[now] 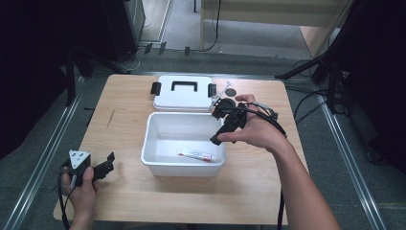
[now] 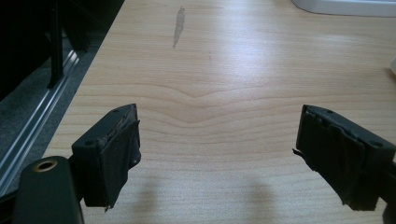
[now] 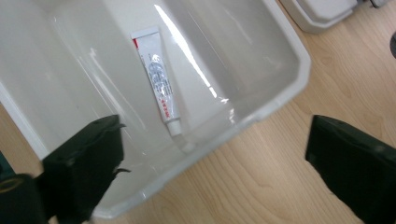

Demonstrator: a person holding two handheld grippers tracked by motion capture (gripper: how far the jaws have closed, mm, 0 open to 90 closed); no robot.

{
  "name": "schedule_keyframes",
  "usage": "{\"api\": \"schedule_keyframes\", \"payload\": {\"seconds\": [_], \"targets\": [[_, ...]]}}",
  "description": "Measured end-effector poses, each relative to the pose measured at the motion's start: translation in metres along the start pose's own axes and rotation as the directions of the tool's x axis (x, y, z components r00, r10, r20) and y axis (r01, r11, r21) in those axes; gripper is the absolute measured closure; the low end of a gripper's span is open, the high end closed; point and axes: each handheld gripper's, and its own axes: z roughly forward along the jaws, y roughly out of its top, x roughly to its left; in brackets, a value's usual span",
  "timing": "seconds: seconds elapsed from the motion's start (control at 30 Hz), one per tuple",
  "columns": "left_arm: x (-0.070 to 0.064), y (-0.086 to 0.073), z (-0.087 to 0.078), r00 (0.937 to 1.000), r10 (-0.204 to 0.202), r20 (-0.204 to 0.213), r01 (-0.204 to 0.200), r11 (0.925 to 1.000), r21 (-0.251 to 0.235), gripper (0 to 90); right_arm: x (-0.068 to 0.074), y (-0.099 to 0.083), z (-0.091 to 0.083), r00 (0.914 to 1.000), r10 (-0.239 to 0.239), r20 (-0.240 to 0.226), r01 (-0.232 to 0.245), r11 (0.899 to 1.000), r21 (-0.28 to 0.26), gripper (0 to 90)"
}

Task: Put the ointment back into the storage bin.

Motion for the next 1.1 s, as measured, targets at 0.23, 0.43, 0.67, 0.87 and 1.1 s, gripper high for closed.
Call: {"api": "schedule_keyframes", "payload": {"seconds": [0.23, 0.43, 0.67, 0.87, 1.1], "targets": [[0.000, 0.000, 0.000, 1.0000, 0.000, -0.001, 0.000, 1.0000, 0.001, 14.4, -0.015, -0.033, -0.013, 0.9962, 0.081, 0.030, -0.079, 0.994, -0.074, 0.0], [0.000, 0.000, -0.001, 1.0000, -0.004, 0.001, 0.004, 1.0000, -0.001, 14.4, -0.032, -0.068, -0.009, 0.9845, 0.168, 0.050, -0.159, 0.977, -0.145, 0.0], [0.000, 0.000, -0.001, 1.0000, -0.001, 0.000, 0.001, 1.0000, -0.001, 14.4, -0.046, -0.111, 0.003, 0.9668, 0.251, 0.047, -0.237, 0.951, -0.199, 1.8], [-0.001, 0.000, -0.001, 1.0000, 0.008, 0.002, -0.008, 1.0000, -0.002, 14.4, -0.052, -0.160, 0.022, 0.9396, 0.338, 0.052, -0.314, 0.913, -0.261, 2.1], [-0.001, -0.001, -0.001, 0.9999, 0.011, -0.001, -0.011, 0.9999, -0.003, 14.4, -0.054, -0.215, 0.045, 0.8905, 0.453, 0.039, -0.403, 0.825, -0.397, 12.8]]}}
